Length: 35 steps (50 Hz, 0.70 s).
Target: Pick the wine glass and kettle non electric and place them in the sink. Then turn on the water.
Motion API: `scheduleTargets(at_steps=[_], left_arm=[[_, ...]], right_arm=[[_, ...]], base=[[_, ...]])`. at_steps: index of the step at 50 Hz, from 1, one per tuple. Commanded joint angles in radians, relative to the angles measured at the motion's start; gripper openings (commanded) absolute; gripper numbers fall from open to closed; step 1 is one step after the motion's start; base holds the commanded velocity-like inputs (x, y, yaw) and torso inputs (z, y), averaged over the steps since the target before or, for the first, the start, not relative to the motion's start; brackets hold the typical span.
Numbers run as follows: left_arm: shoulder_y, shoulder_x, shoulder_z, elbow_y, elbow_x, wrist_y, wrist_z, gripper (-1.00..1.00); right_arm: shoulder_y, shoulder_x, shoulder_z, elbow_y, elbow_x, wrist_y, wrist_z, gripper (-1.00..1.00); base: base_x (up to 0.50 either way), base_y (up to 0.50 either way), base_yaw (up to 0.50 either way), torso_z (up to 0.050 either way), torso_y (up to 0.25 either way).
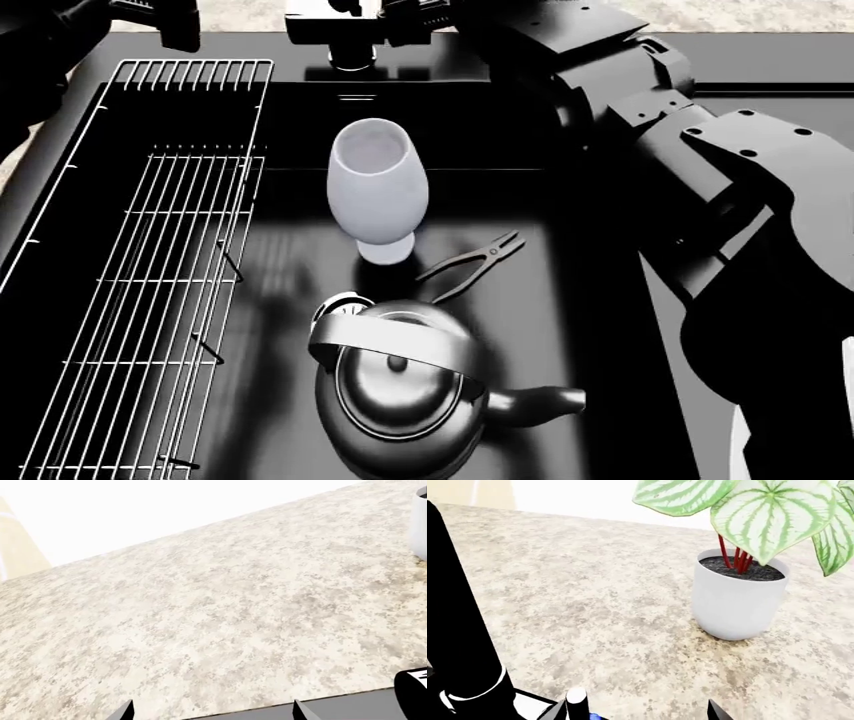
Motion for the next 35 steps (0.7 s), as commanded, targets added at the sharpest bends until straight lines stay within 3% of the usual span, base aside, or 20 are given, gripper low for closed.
scheduleTargets(at_steps=[1,35], left_arm=[[0.001,0.000,-0.002,0.004,-0.001,-0.001,-0.001,1.00],[0.000,0.007,-0.002,-0.004,0.004,0.007,0.003,1.00]], right_arm=[[-0.005,0.000,0.001,0.037,0.011,0.002,0.013,1.00],[-0.031,0.000,0.000,0.121,0.050,0.002,0.046,1.00]], base=[[0.00,0.00,0.00,0.000,0.000],[0.00,0.00,0.00,0.000,0.000]])
